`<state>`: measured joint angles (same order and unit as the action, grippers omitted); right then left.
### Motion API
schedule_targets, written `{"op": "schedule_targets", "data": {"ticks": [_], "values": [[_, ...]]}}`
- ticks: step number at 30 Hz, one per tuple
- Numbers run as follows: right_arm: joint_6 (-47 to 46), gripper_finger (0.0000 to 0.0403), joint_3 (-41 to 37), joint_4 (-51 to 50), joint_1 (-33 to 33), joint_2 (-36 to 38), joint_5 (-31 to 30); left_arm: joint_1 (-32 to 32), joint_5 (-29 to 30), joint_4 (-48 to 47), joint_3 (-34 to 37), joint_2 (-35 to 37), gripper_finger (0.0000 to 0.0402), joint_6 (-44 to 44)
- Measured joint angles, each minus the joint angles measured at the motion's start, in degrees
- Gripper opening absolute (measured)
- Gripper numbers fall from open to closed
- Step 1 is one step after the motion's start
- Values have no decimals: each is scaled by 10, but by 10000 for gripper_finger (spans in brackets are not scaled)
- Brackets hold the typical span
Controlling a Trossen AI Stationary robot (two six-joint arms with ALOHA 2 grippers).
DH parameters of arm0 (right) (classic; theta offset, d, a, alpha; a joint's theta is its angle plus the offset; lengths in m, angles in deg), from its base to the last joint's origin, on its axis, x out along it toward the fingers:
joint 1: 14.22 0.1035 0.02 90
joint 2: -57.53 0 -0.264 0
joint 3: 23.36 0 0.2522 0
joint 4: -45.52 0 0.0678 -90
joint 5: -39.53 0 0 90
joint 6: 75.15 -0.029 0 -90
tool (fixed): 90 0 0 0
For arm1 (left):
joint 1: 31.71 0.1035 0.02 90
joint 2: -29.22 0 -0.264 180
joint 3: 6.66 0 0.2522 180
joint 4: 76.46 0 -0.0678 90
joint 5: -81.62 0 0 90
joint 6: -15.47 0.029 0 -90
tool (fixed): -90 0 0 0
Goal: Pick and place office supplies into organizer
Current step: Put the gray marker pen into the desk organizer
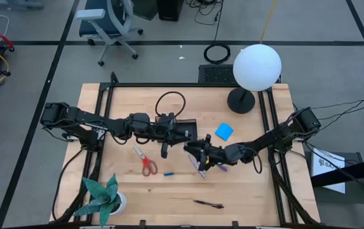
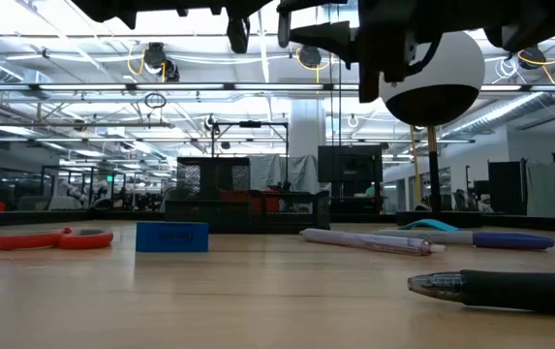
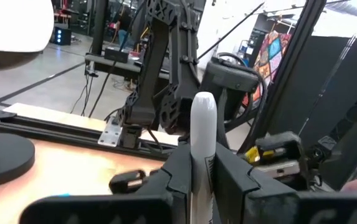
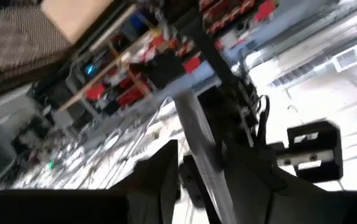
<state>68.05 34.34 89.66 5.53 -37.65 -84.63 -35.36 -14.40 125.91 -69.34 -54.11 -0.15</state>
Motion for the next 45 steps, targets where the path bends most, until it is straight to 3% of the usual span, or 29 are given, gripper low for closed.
{"op": "schedule_targets", "data": {"ticks": [8,13,18,24,29,34,38,42,45], "values": [[-27,115,1,-3,-25,0,28,-3,8,0,0,0,42,5],[-70,90,3,-4,-32,0,57,-3,14,-1,0,0,42,2],[-86,47,4,1,-31,-1,40,-3,20,-2,0,0,42,-7],[-178,47,5,0,-25,-1,16,-3,34,-4,0,0,43,-8],[-255,45,5,19,-11,-1,1,3,44,-17,0,0,112,3],[-328,41,5,65,-2,0,-80,14,49,-50,1,8,188,16],[-397,39,4,83,-11,1,-141,18,44,-66,-1,38,224,31],[-551,39,4,80,-44,10,-114,12,55,-101,0,77,236,61],[-742,39,4,18,-87,29,-59,0,60,-133,0,116,238,85]]}}
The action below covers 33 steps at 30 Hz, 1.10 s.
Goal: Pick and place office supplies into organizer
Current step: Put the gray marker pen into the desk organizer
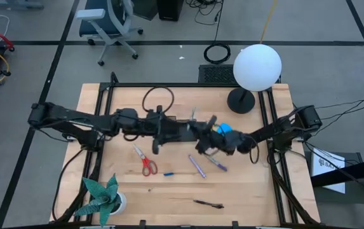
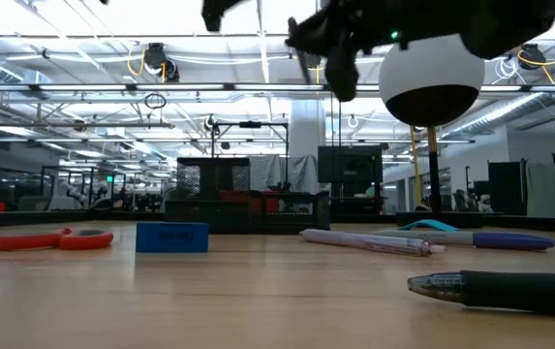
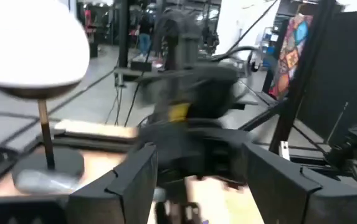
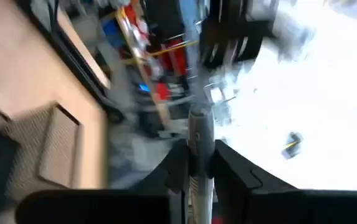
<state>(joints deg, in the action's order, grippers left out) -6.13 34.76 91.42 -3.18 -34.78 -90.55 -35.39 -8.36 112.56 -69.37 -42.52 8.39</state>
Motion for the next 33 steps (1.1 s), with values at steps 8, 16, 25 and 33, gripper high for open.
{"op": "schedule_targets", "data": {"ticks": [8,16,25,33], "values": [[-537,39,0,-166,-155,65,352,-54,101,-115,0,88,238,78],[-720,39,0,-68,-223,55,520,-78,139,-174,0,128,239,119],[-740,39,32,-24,-227,-34,540,-75,210,-217,0,136,239,134],[-716,39,113,-81,-227,-117,568,-71,211,-230,0,136,239,130]]}}
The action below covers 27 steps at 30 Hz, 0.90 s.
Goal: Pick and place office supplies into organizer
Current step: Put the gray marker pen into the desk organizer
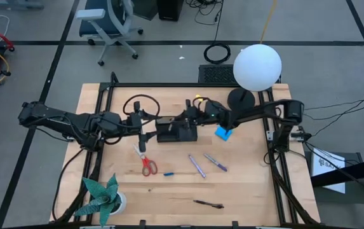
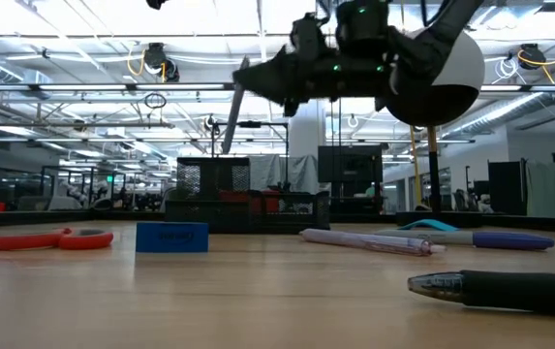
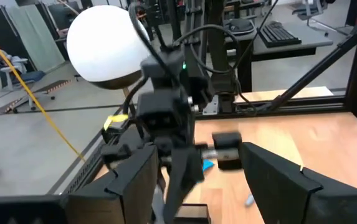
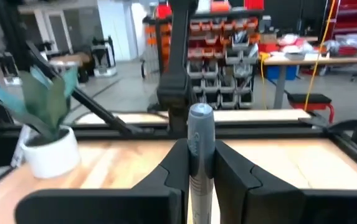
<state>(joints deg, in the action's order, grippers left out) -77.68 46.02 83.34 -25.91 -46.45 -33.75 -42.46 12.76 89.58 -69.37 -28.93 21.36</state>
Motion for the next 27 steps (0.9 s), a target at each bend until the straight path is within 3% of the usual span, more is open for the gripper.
{"op": "schedule_targets", "data": {"ticks": [8,14,27], "values": [[5,39,11,-15,-25,-21,5,0,0,-2,0,0,239,-4],[-43,39,11,49,-28,-18,92,0,0,-5,0,0,239,-3],[63,39,1,50,-22,-16,73,0,-1,-5,0,0,239,-6]]}}
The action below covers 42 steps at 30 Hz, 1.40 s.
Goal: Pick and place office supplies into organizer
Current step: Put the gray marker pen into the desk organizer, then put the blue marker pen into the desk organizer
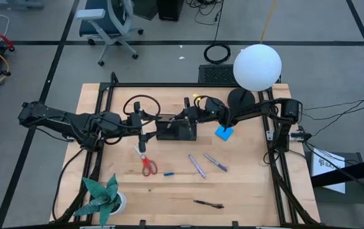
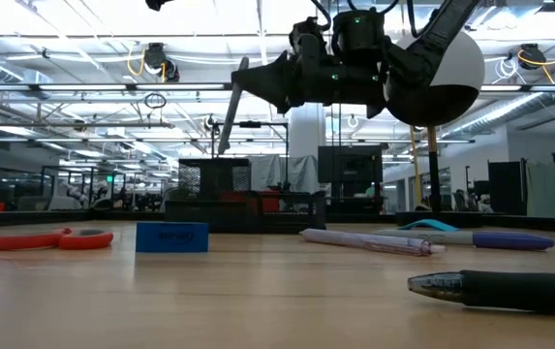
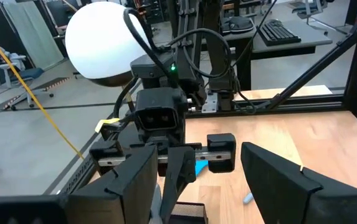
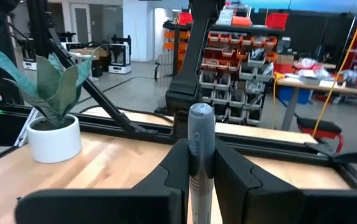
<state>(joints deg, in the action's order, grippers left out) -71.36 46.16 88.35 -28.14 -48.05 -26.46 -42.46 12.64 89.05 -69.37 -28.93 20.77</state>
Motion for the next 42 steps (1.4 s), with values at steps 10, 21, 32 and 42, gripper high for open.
{"op": "schedule_targets", "data": {"ticks": [10,21,32,42], "values": [[31,39,-23,31,-1,0,-57,0,-2,-6,0,0,239,-1],[-1,39,-52,27,-41,0,-75,0,-1,-8,0,0,239,-3],[-30,43,-57,33,-44,0,-75,0,-1,-8,0,0,239,-4],[-36,117,-57,32,-45,0,-107,0,-1,-8,0,0,239,-5]]}}
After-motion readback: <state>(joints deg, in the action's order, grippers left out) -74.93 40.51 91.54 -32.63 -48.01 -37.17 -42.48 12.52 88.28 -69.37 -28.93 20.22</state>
